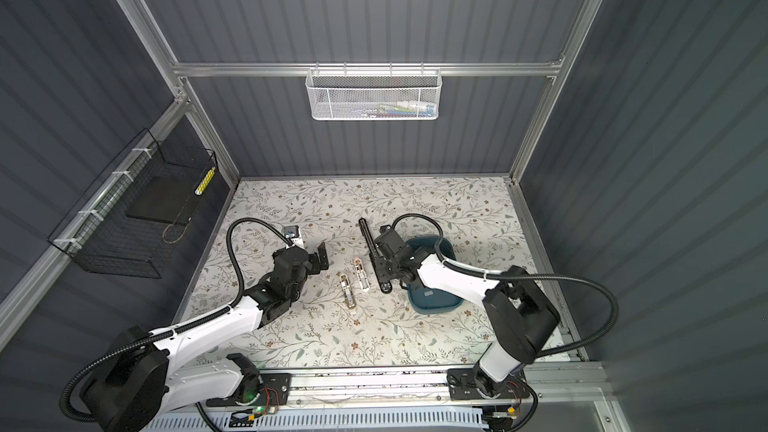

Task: Load the staples into the stapler
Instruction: 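Open the right gripper and lift it off the stapler, then move the right gripper back down into the teal tray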

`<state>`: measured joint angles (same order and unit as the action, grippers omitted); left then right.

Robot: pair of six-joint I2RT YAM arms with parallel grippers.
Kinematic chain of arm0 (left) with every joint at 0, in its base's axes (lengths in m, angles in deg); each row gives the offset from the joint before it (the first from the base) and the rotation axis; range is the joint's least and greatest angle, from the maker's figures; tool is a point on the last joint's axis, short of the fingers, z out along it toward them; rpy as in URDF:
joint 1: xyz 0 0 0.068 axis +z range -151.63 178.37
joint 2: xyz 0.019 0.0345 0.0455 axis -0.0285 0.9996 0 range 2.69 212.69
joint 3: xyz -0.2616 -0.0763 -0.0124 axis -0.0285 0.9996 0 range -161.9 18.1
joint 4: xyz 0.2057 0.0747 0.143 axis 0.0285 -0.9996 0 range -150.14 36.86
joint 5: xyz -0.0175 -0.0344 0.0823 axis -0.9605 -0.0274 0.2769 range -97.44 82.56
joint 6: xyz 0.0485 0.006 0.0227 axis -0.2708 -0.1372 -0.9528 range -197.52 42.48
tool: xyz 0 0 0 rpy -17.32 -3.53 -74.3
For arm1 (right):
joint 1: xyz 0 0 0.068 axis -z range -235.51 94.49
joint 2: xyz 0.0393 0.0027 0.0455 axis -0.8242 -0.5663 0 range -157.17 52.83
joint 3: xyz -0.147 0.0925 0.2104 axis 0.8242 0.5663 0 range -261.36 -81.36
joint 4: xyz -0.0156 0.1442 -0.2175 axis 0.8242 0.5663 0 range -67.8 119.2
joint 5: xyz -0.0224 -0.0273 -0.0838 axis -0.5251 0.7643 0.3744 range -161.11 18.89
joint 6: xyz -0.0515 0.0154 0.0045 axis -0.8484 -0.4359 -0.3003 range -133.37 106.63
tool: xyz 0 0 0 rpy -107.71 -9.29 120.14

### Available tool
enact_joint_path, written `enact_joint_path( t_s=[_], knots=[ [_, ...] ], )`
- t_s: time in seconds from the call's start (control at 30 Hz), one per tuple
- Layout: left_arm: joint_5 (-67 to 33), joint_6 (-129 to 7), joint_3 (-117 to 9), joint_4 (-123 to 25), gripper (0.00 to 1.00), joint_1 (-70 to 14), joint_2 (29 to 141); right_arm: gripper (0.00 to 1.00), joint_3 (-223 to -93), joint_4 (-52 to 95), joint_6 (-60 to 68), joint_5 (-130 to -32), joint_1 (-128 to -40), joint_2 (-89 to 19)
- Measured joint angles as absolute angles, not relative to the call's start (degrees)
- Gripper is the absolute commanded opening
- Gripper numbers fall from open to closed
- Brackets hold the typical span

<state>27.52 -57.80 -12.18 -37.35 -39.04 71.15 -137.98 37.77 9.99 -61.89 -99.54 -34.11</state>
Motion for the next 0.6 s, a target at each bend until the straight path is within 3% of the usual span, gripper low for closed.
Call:
enact_joint_path(
  t_s=[0.27, 0.5, 0.6],
  knots=[
    [27.5, -57.8, -12.2, -37.3, 1.00, -39.0, 71.2, 0.35, -137.5, 38.5, 10.9, -51.3, -95.7, -22.5],
    [27.5, -57.8, -12.2, -37.3, 1.00, -39.0, 71.2, 0.33, -132.6, 38.3, 14.3, -50.9, -86.8, -26.3],
    [27.5, -57.8, -12.2, -37.3, 1.00, -39.0, 71.2, 0.38, -132.3, 38.3, 15.2, -52.2, -86.0, -29.9]
  ],
)
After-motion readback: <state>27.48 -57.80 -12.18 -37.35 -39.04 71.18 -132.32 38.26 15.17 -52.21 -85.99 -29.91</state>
